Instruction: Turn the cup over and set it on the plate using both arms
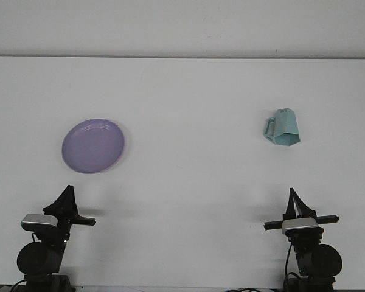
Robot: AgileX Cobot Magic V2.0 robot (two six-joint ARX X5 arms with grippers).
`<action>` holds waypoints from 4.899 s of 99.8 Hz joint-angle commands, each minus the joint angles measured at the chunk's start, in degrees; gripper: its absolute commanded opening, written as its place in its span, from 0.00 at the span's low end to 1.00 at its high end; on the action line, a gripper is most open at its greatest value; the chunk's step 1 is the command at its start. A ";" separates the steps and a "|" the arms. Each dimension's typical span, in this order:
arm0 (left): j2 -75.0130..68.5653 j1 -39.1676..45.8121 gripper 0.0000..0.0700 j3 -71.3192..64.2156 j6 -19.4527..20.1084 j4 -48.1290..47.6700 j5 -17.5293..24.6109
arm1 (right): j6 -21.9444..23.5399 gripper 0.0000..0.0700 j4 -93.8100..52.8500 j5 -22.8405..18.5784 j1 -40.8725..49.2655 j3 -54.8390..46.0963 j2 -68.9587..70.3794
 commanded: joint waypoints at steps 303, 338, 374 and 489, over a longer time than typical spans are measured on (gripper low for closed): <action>-0.07 0.11 0.02 -0.98 -9.40 4.31 0.04 | -11.76 0.54 45.48 -9.18 -14.84 51.36 111.89; -0.07 0.11 0.02 -0.98 -9.40 4.26 0.04 | -10.82 0.01 43.78 -12.04 -14.82 52.46 111.89; -0.07 0.11 0.02 -0.98 -9.44 4.35 0.04 | 1.11 0.01 31.85 -11.98 -14.43 52.48 101.24; -0.07 0.11 0.02 -0.96 -10.69 4.35 0.04 | 6.08 0.01 -70.29 -5.29 21.38 81.74 86.01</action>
